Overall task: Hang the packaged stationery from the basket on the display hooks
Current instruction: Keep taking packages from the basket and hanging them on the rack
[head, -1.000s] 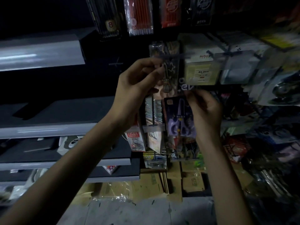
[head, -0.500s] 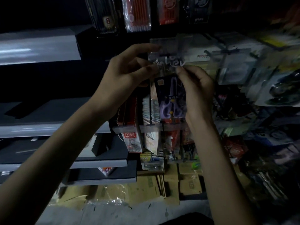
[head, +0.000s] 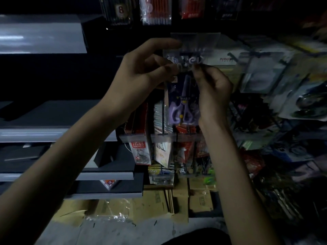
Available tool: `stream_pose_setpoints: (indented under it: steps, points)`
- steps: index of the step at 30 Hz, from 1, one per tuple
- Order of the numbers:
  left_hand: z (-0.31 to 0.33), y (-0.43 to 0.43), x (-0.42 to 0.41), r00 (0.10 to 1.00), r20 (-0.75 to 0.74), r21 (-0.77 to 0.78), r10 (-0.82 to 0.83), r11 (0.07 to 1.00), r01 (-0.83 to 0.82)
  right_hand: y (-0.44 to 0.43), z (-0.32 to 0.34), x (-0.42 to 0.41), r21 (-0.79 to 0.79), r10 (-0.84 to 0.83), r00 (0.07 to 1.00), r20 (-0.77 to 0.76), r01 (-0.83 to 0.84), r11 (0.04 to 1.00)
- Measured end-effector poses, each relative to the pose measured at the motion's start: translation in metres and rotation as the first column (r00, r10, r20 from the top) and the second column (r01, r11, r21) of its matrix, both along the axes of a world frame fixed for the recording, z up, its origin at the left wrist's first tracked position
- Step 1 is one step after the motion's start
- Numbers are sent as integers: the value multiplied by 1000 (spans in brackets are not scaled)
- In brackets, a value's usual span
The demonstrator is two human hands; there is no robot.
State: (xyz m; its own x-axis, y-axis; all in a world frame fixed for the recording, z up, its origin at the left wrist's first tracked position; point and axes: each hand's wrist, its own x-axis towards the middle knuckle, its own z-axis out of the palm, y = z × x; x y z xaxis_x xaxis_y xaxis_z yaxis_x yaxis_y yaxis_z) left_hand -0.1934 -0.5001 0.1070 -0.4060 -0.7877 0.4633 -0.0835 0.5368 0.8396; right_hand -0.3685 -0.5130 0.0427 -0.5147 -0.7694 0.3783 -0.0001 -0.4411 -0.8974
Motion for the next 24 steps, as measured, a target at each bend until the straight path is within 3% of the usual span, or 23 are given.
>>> stream_pose_setpoints:
  steps: [24]
  points:
    - [-7, 3, 2, 999, -32, 16, 0, 1000, 1, -8, -3, 4, -62, -53, 997, 62, 57, 996]
